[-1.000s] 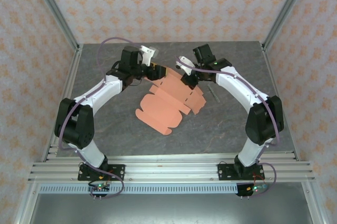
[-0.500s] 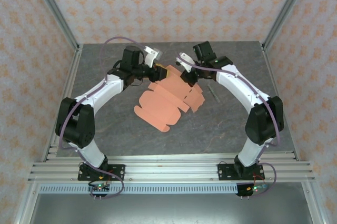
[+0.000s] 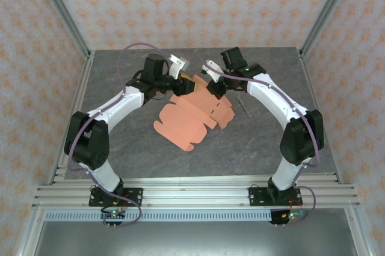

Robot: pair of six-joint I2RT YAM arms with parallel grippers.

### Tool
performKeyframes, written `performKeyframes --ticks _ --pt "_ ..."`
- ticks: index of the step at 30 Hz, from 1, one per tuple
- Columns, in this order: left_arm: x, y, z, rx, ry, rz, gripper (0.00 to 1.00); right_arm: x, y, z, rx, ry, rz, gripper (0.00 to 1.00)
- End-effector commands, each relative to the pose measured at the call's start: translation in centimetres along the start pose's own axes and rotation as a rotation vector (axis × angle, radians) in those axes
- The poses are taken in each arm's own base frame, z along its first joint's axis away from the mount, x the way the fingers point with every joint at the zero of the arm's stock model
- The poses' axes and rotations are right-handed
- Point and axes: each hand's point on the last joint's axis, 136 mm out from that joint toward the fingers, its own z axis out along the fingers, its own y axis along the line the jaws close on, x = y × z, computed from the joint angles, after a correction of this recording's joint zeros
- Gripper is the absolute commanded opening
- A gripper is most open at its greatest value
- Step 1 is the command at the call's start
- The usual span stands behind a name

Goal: Fold the paper box

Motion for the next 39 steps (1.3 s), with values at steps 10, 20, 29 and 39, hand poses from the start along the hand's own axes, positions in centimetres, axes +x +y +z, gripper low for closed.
performKeyframes --ticks 10,20,29,39 --pt "-0.1 -2.6 0.3 0.086 0.001 0.061 0.47 -1.0 -0.5 0.1 0.025 -0.018 0.002 0.00" --pt "1.7 -1.0 -3.8 -0.103 -0.014 0.045 0.51 0.3 -1.7 -0.9 0.119 0.047 -0.097 0.00" --pt "5.2 5.5 -11.6 -0.563 -0.130 -0.212 0.57 1.1 -2.7 1.3 0.241 0.122 -0.245 0.00" --pt "9.6 9.5 -14.5 -0.772 -0.149 -0.421 0.59 1.7 -3.6 7.0 0.409 0.254 -0.375 0.00"
